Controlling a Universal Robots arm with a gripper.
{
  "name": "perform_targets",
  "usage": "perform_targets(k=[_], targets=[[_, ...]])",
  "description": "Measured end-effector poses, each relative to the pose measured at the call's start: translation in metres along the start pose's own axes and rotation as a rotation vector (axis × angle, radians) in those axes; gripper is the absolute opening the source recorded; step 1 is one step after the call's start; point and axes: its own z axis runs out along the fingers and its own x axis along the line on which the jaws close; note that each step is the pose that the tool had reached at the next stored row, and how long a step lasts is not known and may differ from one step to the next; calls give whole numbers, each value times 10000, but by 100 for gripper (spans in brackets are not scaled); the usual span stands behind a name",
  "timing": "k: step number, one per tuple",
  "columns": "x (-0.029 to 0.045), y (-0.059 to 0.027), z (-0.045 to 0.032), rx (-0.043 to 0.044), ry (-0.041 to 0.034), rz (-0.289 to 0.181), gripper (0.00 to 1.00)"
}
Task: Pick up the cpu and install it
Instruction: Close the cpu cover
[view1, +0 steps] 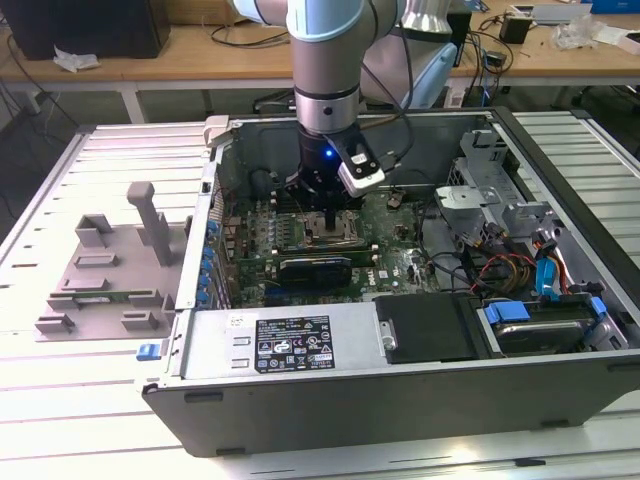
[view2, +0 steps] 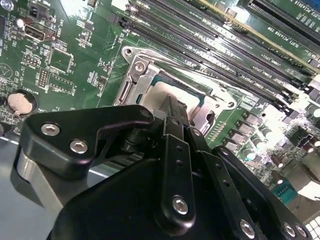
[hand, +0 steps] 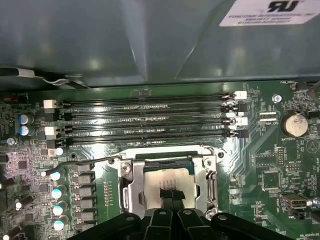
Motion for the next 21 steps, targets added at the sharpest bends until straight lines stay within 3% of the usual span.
perform_targets(k=[5, 21], targets=[[2, 38, 19, -44, -22, -1081, 11], [-24, 39, 55, -45, -23, -1136, 11]])
